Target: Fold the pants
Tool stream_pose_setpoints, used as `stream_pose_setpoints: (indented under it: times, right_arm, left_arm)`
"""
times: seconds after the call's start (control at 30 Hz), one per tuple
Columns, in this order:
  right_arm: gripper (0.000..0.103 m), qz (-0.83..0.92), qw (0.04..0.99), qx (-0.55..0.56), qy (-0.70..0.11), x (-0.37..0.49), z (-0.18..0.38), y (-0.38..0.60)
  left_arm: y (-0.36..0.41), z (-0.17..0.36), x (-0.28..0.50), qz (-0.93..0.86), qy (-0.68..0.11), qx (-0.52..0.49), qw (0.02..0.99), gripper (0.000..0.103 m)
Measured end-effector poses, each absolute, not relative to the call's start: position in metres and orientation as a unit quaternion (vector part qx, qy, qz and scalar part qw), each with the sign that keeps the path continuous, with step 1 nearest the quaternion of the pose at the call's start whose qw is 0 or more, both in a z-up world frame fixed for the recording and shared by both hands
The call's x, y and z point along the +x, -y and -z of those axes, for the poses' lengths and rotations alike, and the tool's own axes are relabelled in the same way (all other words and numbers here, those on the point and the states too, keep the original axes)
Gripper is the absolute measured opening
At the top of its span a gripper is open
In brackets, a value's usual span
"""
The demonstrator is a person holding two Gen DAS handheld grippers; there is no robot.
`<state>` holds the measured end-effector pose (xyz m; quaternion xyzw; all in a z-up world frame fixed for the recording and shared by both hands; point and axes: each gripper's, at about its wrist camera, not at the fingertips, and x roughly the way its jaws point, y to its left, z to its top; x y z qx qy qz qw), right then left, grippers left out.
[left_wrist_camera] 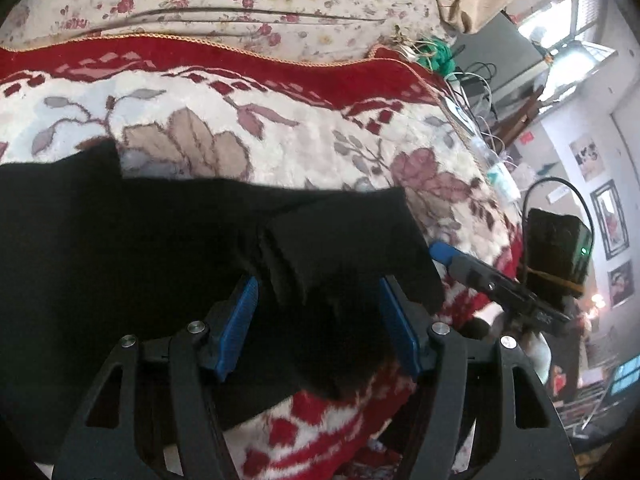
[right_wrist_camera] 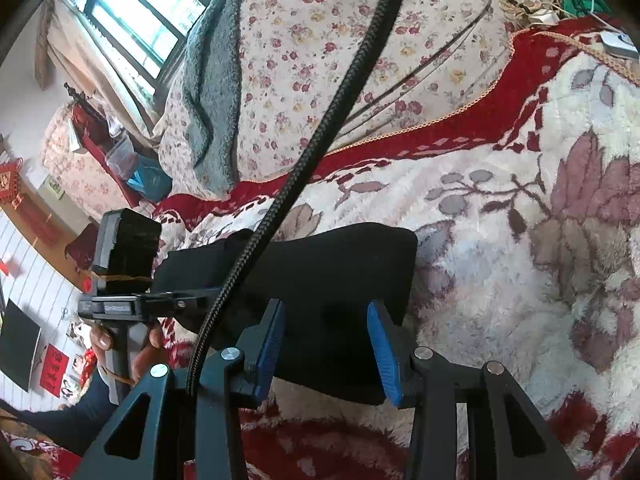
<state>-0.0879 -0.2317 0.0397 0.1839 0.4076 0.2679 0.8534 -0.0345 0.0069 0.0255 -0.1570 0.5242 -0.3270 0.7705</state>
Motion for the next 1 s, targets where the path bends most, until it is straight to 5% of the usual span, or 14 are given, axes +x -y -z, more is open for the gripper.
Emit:
stream_pose_setpoints:
  times: [0.13, 0.23, 0.27, 0.3, 0.33, 0.63, 0.87, 1.0]
  right_arm:
    - [0.041, -0.26, 0.854, 0.18, -0.413, -0.092, -0.036, 0.24]
    - [0.041, -0.25, 0.852, 0.177, -0.424, -0.092, -0.028, 0.243]
    - [0.041, -0.25, 0.851, 0.179, -0.427, -0.092, -0.026, 0.243]
    - [0.041, -0.249, 0.849, 0.181, -0.429, -0.092, -0.024, 0.242]
    - [0.042, -0.248, 0.849, 0.18, -0.43, -0.092, -0.023, 0.242]
    - [0.043, -0.28, 0.86, 0.161, -0.396, -0.094, -0.053, 0.216]
    - [0.043, -0.341, 0.856, 0.081, -0.38, -0.087, -0.054, 0.149]
    - [0.043, -0.329, 0.851, -0.008, -0.41, -0.089, -0.022, 0.113]
  left_arm:
    - [-0.001, -0.022, -0.027, 0.328, -0.518, -0.199, 0.765, 0.084]
    - [0.003, -0.023, -0.025, 0.326, -0.512, -0.206, 0.767, 0.08]
    - [0.005, -0.024, -0.026, 0.332, -0.511, -0.197, 0.768, 0.054]
    - [0.008, -0.024, -0.026, 0.333, -0.515, -0.182, 0.768, 0.016]
    - [0.009, -0.023, -0.027, 0.329, -0.521, -0.165, 0.77, 0.012]
    - [-0.044, -0.067, -0.038, 0.318, -0.477, -0.153, 0.805, 0.011]
    - [-0.063, -0.029, -0.035, 0.265, -0.514, -0.152, 0.802, 0.012]
    - [-0.077, -0.024, -0.037, 0.258, -0.516, -0.181, 0.797, 0.021]
